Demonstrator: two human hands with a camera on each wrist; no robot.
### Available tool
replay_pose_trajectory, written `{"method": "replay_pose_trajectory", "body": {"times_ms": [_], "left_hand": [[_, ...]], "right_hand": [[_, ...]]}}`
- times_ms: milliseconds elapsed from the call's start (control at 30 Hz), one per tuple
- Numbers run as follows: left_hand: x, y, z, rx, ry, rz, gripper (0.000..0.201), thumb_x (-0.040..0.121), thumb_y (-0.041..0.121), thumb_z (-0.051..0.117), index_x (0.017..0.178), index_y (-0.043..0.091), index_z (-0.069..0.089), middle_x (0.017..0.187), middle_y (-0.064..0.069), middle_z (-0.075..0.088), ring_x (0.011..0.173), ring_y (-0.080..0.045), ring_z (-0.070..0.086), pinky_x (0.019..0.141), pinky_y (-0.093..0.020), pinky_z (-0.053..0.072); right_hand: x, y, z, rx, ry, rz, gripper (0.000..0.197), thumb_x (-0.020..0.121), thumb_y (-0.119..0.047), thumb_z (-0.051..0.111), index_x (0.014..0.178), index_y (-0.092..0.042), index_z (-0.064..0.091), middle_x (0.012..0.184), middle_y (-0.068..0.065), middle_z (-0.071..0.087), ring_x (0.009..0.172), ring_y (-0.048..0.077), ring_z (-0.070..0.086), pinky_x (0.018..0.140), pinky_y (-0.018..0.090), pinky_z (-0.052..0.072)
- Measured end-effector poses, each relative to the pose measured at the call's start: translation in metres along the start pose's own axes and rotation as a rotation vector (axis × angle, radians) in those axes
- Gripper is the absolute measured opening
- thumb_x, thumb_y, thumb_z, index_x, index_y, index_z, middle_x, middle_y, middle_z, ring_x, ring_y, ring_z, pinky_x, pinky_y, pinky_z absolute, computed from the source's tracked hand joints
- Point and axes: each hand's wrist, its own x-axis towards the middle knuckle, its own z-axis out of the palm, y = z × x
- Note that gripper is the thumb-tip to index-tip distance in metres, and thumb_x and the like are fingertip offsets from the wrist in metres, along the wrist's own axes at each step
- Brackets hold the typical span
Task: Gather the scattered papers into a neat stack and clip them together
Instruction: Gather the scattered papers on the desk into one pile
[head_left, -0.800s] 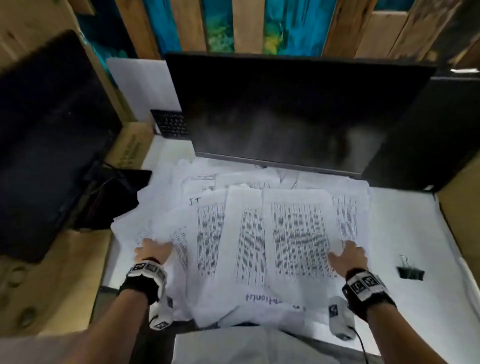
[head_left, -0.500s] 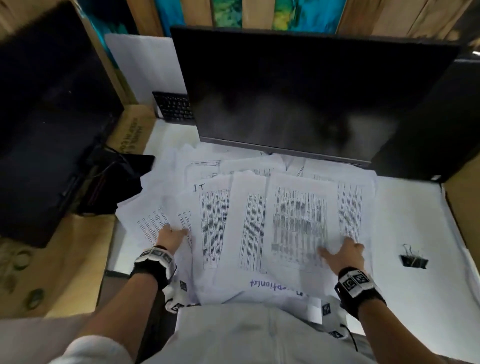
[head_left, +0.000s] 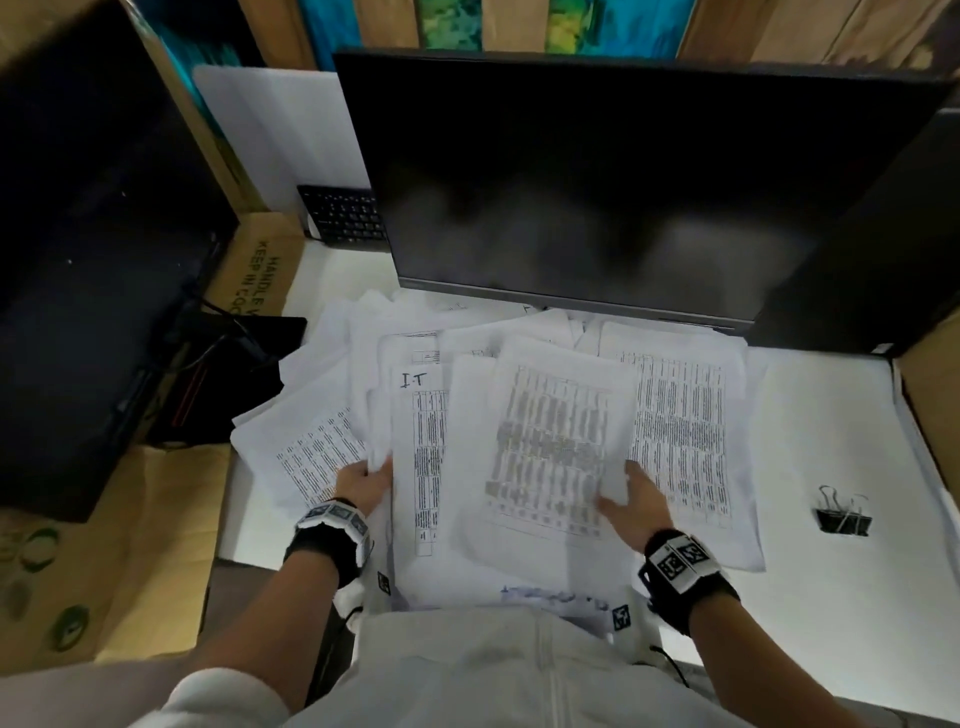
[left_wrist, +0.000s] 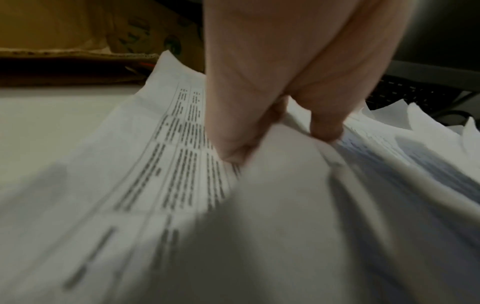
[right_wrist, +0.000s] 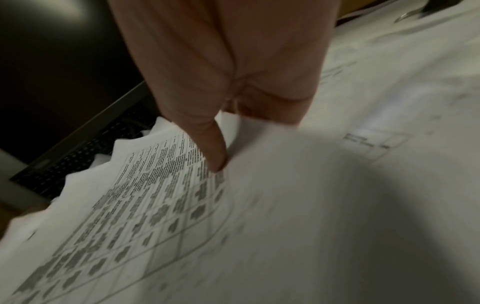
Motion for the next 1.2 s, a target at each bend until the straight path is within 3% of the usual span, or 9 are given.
{"method": "replay_pose_trajectory", "body": {"times_ms": [133,267,367,533,733,867,967,1100,1200], "left_hand": [[0.001,0.009,0.004,-0.103,0.063,-0.063,0.081,0.092,0.06,0.037,0.129,-0.011,0.05,0.139,-0.027,0.048,0.128,-0.038,0.047,0.106,-0.039,0.036],[0.004,0.007,0.007,-0.169,0.041,-0.087,0.075,0.08,0.053,0.066,0.129,-0.003,0.054,0.137,-0.016,0.054,0.126,-0.032,0.051,0.098,-0.027,0.037],[0.001,0.008,0.008,-0.154,0.051,-0.093,0.07,0.075,0.046,0.075,0.124,0.0,0.059,0.131,-0.015,0.059,0.121,-0.03,0.056,0.092,-0.025,0.039],[0.0,0.009,0.01,-0.157,0.039,-0.085,0.069,0.069,0.041,0.081,0.122,0.0,0.061,0.128,-0.015,0.062,0.116,-0.029,0.059,0.092,-0.025,0.043],[-0.003,0.008,0.016,-0.171,0.012,-0.08,0.066,0.066,0.031,0.085,0.12,0.0,0.062,0.124,-0.014,0.064,0.099,-0.024,0.06,0.087,-0.025,0.043],[-0.006,0.015,0.019,-0.135,-0.012,-0.092,0.077,0.064,0.036,0.086,0.125,0.001,0.057,0.131,-0.015,0.059,0.121,-0.03,0.056,0.098,-0.032,0.044],[-0.003,0.015,0.02,-0.056,-0.042,-0.083,0.08,0.061,0.036,0.088,0.126,0.001,0.056,0.132,-0.017,0.059,0.123,-0.032,0.055,0.104,-0.037,0.044],[0.002,0.012,0.02,-0.103,-0.013,-0.084,0.055,0.075,0.016,0.078,0.122,-0.004,0.058,0.125,-0.021,0.062,0.113,-0.035,0.061,0.092,-0.036,0.049],[0.001,0.009,0.017,-0.162,0.003,-0.08,0.045,0.07,0.015,0.069,0.108,-0.008,0.062,0.102,-0.02,0.063,0.093,-0.032,0.06,0.082,-0.036,0.048]], "right_hand": [[0.005,0.0,-0.011,0.053,0.142,-0.009,0.058,0.083,-0.02,0.071,0.133,-0.009,0.044,0.115,0.01,0.061,0.105,0.028,0.06,0.09,0.035,0.049],[0.015,0.03,-0.067,-0.057,0.565,0.297,0.086,0.078,-0.025,0.074,0.145,-0.005,0.024,0.141,0.027,0.038,0.126,0.045,0.04,0.102,0.054,0.036],[0.012,0.048,-0.083,0.08,0.493,0.319,0.083,0.081,-0.019,0.072,0.146,-0.004,0.023,0.139,0.029,0.044,0.128,0.045,0.043,0.105,0.048,0.035],[0.01,0.053,-0.074,-0.051,0.324,0.134,0.034,0.087,-0.012,0.062,0.118,0.002,0.058,0.116,0.026,0.064,0.108,0.042,0.059,0.091,0.04,0.044],[0.011,0.077,-0.081,0.066,0.017,0.152,0.034,0.084,0.003,0.065,0.116,0.012,0.058,0.116,0.026,0.064,0.103,0.034,0.06,0.095,0.042,0.046],[0.009,0.069,-0.073,0.387,0.123,0.139,0.04,0.082,-0.007,0.071,0.119,-0.005,0.058,0.109,0.016,0.067,0.099,0.032,0.064,0.096,0.048,0.049],[0.009,0.052,-0.055,0.474,0.234,0.127,0.037,0.083,-0.004,0.069,0.118,0.001,0.057,0.103,0.016,0.065,0.092,0.029,0.062,0.09,0.044,0.05],[0.011,0.056,-0.07,0.535,0.257,0.237,0.005,0.081,0.008,0.063,0.086,0.005,0.062,0.067,0.012,0.068,0.063,0.024,0.063,0.061,0.029,0.054],[0.011,0.073,-0.097,0.438,0.203,0.333,0.01,0.051,-0.009,0.075,0.052,-0.004,0.066,0.083,0.021,0.066,0.08,0.033,0.062,0.07,0.036,0.053]]}}
